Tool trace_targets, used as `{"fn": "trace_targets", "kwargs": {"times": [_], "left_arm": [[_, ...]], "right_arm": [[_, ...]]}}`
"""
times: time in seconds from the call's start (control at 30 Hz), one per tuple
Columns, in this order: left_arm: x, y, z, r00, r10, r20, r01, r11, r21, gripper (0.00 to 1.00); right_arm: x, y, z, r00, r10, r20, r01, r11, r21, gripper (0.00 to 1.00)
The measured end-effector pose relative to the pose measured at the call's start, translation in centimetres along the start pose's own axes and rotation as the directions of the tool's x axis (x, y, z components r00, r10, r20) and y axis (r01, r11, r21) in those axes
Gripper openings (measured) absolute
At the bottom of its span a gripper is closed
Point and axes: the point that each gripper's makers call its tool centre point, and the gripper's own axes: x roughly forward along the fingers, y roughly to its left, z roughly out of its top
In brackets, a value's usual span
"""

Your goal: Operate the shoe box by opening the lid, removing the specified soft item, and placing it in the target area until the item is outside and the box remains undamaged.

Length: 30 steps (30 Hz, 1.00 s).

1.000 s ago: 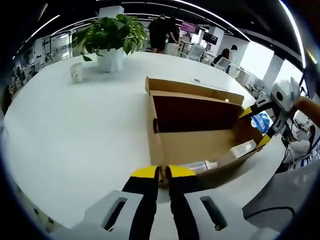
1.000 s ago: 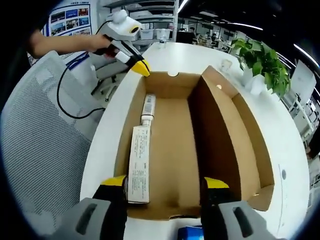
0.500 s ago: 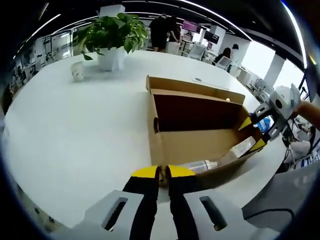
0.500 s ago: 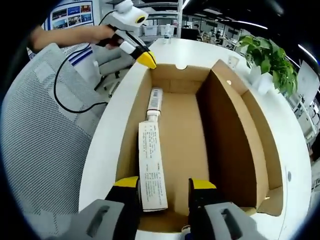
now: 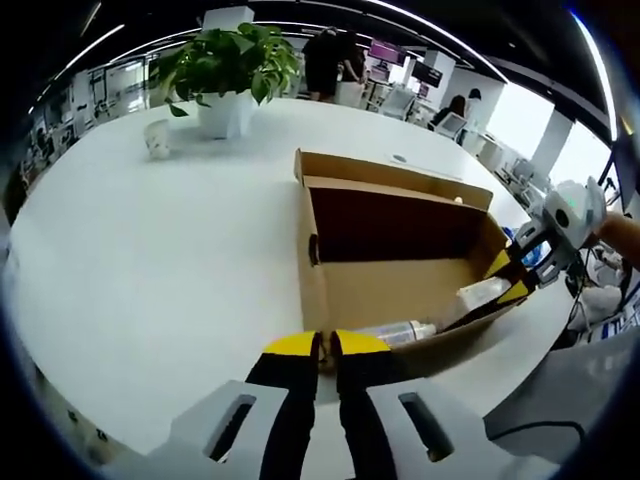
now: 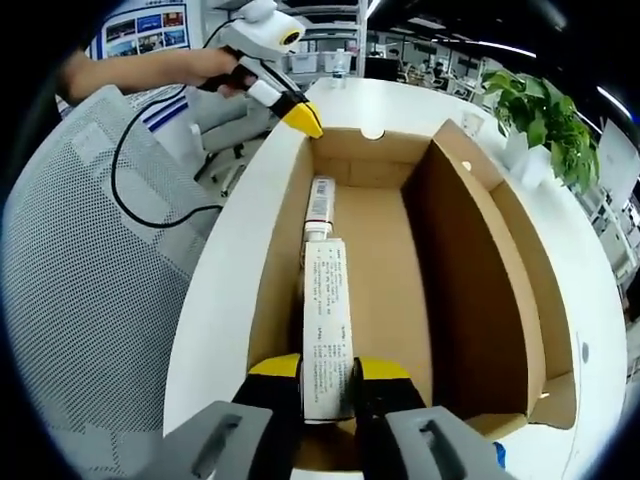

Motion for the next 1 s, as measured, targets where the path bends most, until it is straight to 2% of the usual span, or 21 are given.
{"fn": "trace_targets", "kwargs": {"times": [0.53, 1.0], "left_arm": [[0.0, -0.1, 0.1, 1.0, 0.009, 0.002, -0.009, 1.0, 0.006, 0.03], [0.0, 0.0, 0.1, 1.0, 0.007, 0.002, -0.007, 1.0, 0.005, 0.03]], "right_arm": [[-1.0, 0.0, 0.0, 1.0, -0.013, 0.008, 0.013, 1.0, -0.02, 0.15], [-2.5, -0.6, 1.3, 0.998, -0.049, 0.046, 0.05, 0.998, -0.04, 0.14]]}}
